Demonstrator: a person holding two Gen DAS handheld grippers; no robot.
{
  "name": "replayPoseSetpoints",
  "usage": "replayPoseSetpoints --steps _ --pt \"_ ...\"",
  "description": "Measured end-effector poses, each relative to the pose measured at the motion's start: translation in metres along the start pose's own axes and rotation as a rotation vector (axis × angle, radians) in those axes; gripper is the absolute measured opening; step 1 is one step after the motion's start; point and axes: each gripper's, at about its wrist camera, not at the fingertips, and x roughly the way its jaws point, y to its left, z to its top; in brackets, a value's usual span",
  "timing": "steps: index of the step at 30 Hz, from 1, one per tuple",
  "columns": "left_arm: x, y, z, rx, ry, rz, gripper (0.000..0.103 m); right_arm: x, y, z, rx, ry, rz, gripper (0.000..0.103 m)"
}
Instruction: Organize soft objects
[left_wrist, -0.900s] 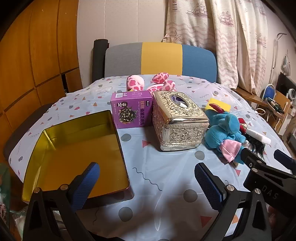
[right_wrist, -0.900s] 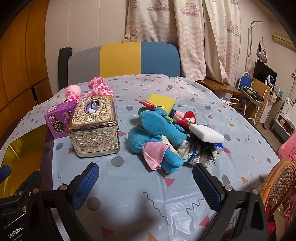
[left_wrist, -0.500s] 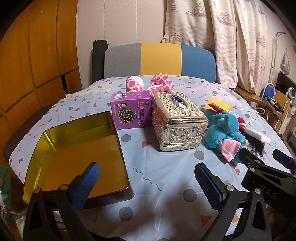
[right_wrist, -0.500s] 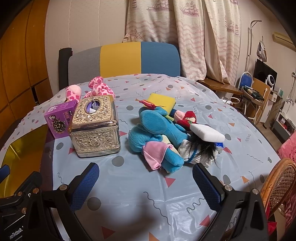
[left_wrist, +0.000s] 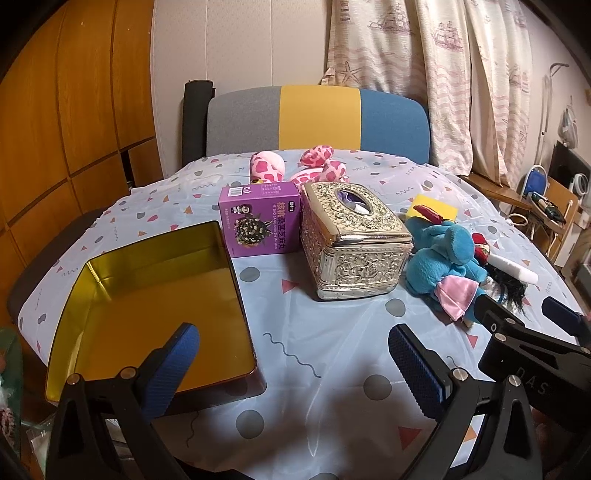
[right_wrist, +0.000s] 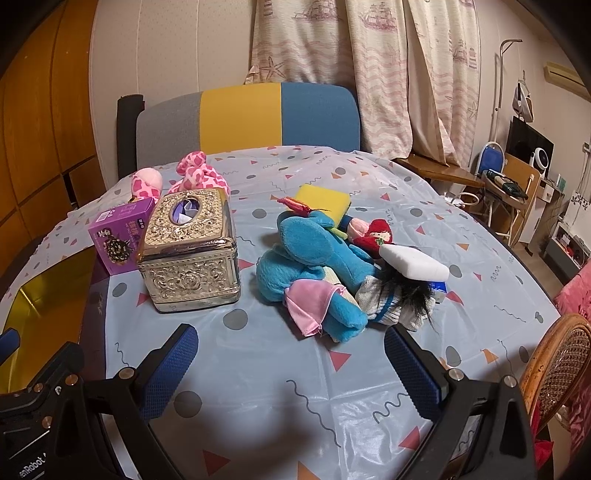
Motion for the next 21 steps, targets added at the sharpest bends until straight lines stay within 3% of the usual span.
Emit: replayPoseSetpoints --steps 21 --pt "-0.0009 -0.003 -0.0018 0.004 0.004 -0.004 0.103 -0.0002 -0.0002 -0.0011 -0.002 0.0 0.0 0.103"
